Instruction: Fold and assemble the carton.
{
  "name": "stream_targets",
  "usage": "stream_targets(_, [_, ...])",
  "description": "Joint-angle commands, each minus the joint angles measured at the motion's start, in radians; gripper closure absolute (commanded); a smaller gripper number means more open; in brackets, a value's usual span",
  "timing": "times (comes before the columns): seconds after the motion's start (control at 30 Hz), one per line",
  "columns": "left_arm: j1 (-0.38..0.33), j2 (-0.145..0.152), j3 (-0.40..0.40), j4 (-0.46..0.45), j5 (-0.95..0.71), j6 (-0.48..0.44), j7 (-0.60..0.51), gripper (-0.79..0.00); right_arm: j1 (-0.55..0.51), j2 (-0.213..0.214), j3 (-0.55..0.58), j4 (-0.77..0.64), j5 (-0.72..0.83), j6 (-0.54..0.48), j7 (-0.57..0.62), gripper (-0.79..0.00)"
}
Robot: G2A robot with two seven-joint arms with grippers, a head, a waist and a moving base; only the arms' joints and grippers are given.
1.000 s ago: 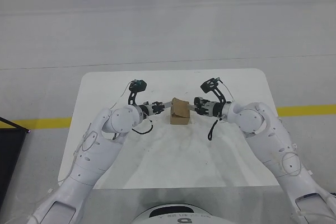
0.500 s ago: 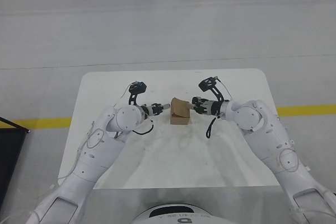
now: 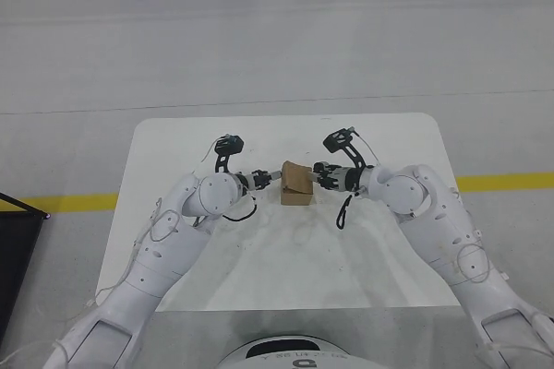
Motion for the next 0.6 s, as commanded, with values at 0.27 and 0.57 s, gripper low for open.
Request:
stream_targets(0.27, [0.021,0.003,-0.015,-0.025,0.003,0.002,0.009,-0.785,0.018,-0.006,-0.023,0.015,-0.009,0.028,0.028,-0.200])
stream_targets(0.57, [0.034,0.006,-0.019,-0.048,0.021,0.008,-0.002,-0.763,0.027,-0.010,-0.034,0.021,-0.010,0.035,0.030,-0.206])
